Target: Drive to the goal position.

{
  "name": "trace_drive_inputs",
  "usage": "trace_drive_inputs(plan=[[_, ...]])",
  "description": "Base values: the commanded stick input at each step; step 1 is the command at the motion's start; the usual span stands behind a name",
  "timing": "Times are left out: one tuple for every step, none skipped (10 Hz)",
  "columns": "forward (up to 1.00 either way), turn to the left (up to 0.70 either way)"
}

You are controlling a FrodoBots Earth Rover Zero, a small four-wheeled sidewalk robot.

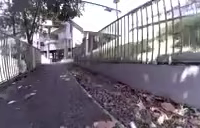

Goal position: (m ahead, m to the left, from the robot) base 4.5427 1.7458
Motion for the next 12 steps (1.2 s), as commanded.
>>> trace_drive_inputs(plan=[[0.00, 0.31], [0.00, 0.00], [0.00, 0.00], [0.00, 0.00], [0.00, 0.00], [0.00, 0.00], [0.00, 0.00], [0.00, 0.00], [0.00, 0.00], [0.00, 0.00], [0.00, 0.47], [0.00, 1.00]])
